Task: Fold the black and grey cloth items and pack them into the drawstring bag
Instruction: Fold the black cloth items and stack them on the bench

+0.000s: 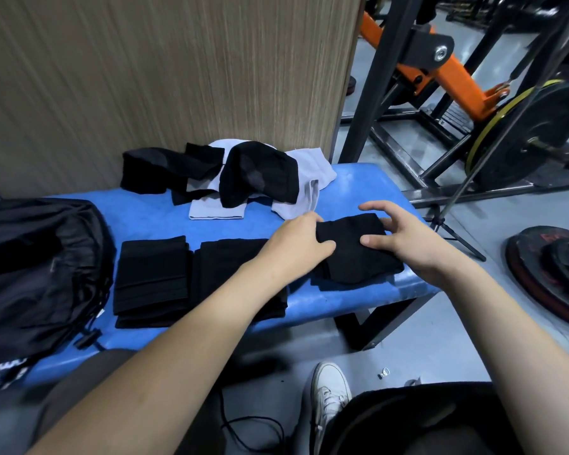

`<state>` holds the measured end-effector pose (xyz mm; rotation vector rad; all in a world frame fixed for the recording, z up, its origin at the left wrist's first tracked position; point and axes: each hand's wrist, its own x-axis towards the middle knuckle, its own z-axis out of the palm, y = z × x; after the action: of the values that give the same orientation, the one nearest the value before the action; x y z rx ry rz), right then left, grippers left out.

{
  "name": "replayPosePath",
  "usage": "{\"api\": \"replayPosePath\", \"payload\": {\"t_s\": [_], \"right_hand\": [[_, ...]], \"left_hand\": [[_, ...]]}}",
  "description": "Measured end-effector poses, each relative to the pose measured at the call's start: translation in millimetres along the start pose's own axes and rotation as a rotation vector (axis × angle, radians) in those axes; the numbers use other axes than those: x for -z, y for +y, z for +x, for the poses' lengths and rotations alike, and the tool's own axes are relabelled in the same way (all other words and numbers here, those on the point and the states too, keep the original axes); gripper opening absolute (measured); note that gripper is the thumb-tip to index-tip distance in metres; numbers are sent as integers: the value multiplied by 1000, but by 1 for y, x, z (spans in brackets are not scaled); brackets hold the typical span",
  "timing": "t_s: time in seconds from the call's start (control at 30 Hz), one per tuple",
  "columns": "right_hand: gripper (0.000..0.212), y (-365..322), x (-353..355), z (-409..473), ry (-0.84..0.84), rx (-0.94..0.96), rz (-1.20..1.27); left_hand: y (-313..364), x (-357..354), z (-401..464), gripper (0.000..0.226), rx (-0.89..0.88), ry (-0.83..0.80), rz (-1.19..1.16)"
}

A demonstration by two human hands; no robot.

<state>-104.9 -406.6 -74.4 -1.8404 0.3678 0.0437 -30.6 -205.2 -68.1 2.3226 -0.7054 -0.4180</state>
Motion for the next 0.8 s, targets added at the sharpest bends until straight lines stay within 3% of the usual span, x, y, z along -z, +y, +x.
{"api": "replayPosePath", "payload": {"t_s": [0.13,0.33,0.53,0.8], "right_hand": [[43,-14,-10,0,19,53,148],[27,-49,-51,0,-89,99,206],[27,-61,-91,1,-246,99,103],[27,-56,-122,6,-274,68,-195]], "left_hand": [[-4,22,-10,25,3,47,-80],[-23,72,-29,27,60,173,-304],[-64,101,-61,34,79,59,-203],[-87,102,-72,33,140,-23,82]]}}
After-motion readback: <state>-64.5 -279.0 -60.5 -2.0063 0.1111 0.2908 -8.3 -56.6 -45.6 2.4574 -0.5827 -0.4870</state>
